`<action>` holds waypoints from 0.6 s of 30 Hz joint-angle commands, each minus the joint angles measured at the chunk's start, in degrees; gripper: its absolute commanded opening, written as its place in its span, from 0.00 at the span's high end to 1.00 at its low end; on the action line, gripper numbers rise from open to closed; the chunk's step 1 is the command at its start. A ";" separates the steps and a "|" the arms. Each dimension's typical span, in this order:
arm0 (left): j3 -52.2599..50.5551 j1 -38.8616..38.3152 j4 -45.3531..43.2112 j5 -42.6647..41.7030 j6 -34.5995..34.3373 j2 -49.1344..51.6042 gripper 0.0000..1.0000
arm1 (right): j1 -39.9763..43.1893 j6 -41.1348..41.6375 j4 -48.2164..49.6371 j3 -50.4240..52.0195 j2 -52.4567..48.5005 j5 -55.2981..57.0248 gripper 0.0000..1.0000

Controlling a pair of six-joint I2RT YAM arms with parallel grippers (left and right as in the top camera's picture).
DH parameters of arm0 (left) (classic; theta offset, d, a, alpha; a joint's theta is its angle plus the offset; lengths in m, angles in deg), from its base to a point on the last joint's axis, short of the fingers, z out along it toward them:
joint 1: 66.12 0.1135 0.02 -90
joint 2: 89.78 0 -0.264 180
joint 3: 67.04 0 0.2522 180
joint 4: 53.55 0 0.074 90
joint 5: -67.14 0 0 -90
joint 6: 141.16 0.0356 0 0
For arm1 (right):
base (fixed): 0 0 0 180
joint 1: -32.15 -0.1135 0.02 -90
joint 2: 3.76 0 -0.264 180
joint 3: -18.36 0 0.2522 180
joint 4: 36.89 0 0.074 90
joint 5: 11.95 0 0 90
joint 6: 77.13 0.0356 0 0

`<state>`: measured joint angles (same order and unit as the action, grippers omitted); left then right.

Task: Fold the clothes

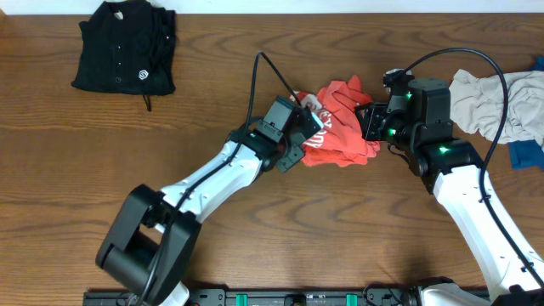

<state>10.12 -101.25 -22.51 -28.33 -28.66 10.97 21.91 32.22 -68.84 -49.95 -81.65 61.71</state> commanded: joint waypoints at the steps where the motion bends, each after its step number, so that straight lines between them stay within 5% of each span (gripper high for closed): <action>1: 0.59 0.02 2.58 0.09 -0.31 -1.14 0.94 | 0.07 0.44 -0.22 -0.31 0.20 -0.63 0.79; 18: 0.59 0.02 19.52 0.11 -2.27 -1.25 0.94 | 0.04 2.54 -0.92 -0.31 0.20 -0.63 0.80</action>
<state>10.14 -101.25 -4.13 -28.46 -30.28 10.56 21.91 33.75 -69.80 -49.97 -81.65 61.50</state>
